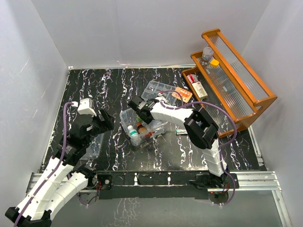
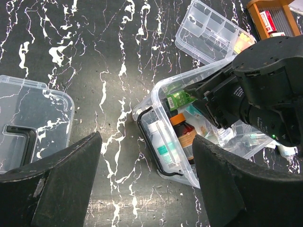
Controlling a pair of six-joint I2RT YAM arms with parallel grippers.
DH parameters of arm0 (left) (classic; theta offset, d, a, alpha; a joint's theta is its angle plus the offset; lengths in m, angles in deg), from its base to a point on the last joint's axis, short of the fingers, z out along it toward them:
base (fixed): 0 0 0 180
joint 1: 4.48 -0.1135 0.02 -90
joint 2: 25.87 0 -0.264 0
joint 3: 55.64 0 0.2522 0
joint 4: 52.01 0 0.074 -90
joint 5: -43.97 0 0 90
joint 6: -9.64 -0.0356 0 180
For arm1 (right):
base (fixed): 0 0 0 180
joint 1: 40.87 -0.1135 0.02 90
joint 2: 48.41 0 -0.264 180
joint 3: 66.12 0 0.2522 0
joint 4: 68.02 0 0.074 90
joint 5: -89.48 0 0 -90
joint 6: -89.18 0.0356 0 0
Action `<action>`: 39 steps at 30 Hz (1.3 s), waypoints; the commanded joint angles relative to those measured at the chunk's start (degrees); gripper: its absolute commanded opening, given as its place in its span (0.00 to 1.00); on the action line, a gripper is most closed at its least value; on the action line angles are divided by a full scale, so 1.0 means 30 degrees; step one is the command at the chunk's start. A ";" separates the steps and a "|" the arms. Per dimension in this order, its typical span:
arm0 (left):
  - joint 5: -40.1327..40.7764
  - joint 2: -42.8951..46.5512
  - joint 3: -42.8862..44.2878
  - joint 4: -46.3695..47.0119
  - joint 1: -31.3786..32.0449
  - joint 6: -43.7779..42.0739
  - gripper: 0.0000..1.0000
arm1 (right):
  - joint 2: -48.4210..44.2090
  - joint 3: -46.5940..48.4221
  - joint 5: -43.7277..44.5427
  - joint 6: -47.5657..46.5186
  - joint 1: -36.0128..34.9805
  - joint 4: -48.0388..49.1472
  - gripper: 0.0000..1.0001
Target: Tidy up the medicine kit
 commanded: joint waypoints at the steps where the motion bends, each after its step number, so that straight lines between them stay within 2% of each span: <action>1: 0.0238 -0.0025 -0.0124 0.0464 0.0009 -0.0300 0.76 | -0.2048 0.0342 0.1395 -0.1155 -0.0136 0.0748 0.36; 4: 0.0167 -0.0084 -0.0160 0.0521 0.0017 -0.0280 0.76 | -0.2756 -0.0711 0.1365 -0.2359 -0.0143 0.2247 0.28; 8: 0.0115 -0.0142 -0.0218 0.0552 0.0014 -0.0236 0.76 | -0.2453 -0.1435 0.0090 -0.4267 -0.0036 0.4573 0.23; 18: 0.0153 -0.0039 -0.0269 0.0345 0.0017 0.0073 0.77 | -0.0672 -0.0713 -0.0230 -0.4516 0.0039 0.4255 0.12; 28: 0.0119 -0.0176 -0.0237 0.0333 0.0013 0.0071 0.77 | -0.1097 -0.1018 -0.0150 -0.4521 0.0061 0.4117 0.11; 34: 0.0107 -0.0190 -0.0243 0.0383 0.0015 0.0187 0.77 | -0.3073 -0.0996 -0.0444 -0.5792 0.0066 0.4746 0.16; 39: 0.0213 -0.0320 0.0007 0.0269 0.0004 0.0218 0.77 | -0.5713 -0.2045 -0.2526 -0.8400 0.0137 0.6223 0.22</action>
